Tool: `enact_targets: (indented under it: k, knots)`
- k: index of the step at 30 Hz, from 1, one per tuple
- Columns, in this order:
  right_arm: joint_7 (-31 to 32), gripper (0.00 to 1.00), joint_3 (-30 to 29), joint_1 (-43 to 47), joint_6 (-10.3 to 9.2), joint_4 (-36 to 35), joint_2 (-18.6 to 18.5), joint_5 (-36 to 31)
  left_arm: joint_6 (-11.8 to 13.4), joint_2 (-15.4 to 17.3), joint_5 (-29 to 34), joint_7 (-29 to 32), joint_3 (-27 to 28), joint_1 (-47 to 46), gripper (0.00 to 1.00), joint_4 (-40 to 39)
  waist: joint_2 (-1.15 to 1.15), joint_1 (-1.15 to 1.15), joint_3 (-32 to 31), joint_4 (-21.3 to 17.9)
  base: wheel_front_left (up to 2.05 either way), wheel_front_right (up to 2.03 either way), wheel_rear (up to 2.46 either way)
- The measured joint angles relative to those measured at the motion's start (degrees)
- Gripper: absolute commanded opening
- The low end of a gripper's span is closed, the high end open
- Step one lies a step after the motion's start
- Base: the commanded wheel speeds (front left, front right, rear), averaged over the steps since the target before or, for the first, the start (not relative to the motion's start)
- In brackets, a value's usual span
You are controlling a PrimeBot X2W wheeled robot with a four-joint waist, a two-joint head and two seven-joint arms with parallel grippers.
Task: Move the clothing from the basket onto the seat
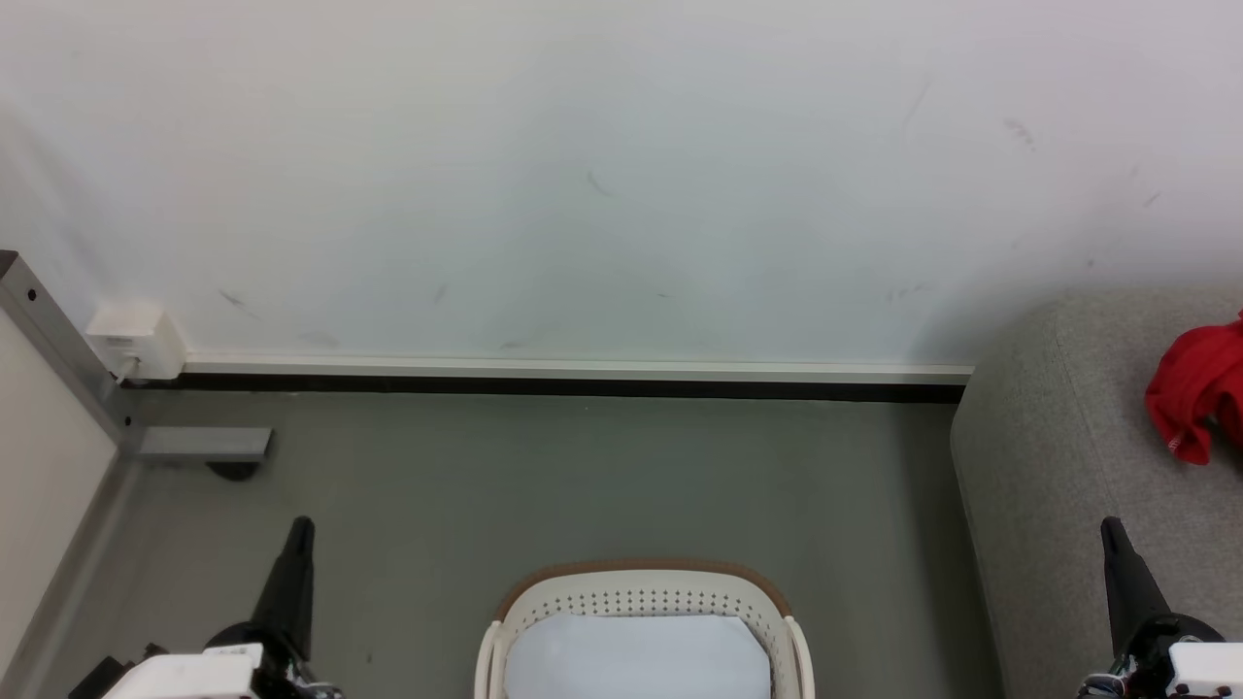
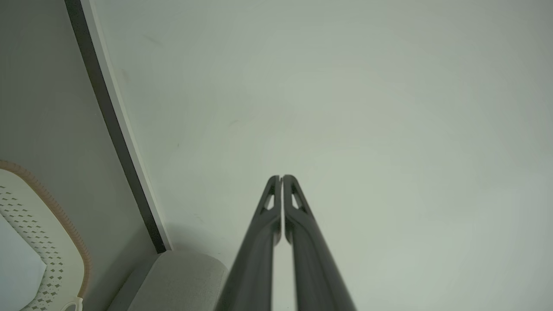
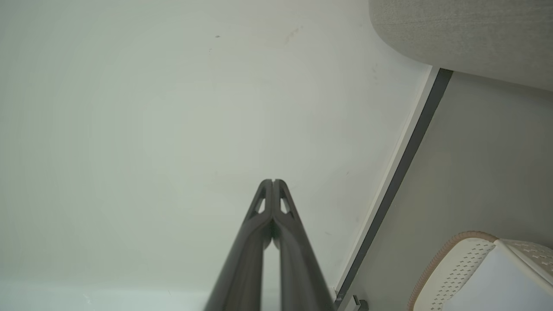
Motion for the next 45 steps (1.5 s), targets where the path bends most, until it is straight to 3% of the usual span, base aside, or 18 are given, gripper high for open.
enact_targets:
  k: [45]
  knots:
    - [0.00, 0.00, 0.00, -0.01, 0.01, 0.00, -0.01, 0.00, 0.00, 0.00, -0.02, 0.00, -0.01, -0.01, 0.00, 0.00, 0.00, 0.00, 0.00, 0.00, 0.00, 0.00, 0.00]
